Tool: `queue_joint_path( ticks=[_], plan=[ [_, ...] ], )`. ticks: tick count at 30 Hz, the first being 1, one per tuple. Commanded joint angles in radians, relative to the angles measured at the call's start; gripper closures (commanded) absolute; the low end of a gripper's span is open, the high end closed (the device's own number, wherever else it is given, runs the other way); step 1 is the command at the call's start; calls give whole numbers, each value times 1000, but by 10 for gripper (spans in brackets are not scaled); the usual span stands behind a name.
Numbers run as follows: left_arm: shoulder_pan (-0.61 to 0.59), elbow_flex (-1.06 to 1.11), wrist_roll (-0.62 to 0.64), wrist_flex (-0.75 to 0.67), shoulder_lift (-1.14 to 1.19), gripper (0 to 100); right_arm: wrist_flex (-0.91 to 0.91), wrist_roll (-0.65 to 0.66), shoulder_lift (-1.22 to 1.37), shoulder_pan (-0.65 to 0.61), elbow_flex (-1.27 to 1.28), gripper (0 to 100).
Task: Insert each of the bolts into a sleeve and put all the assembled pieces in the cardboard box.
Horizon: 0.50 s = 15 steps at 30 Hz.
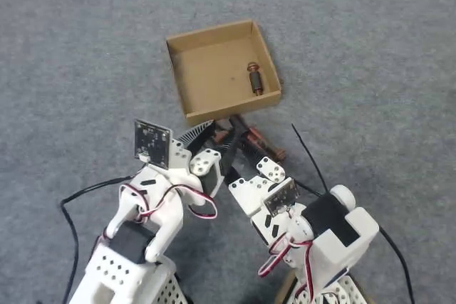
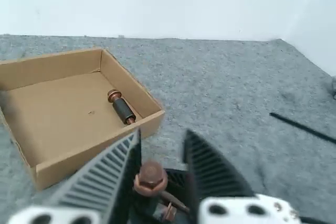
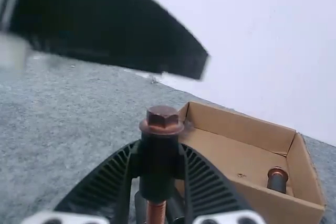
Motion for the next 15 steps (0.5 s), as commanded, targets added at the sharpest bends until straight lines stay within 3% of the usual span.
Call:
queue_joint_path(
  ticks=[1,7,15],
  plan=[
    [2,-170,-3,133,8,988,-2,-5,-12,16,20,992],
    [-34,-260,-5,233,8,990,-2,-5,-12,16,20,992],
    [-364,-154,-3,84,8,990,-2,-5,-10,18,21,992]
  ],
)
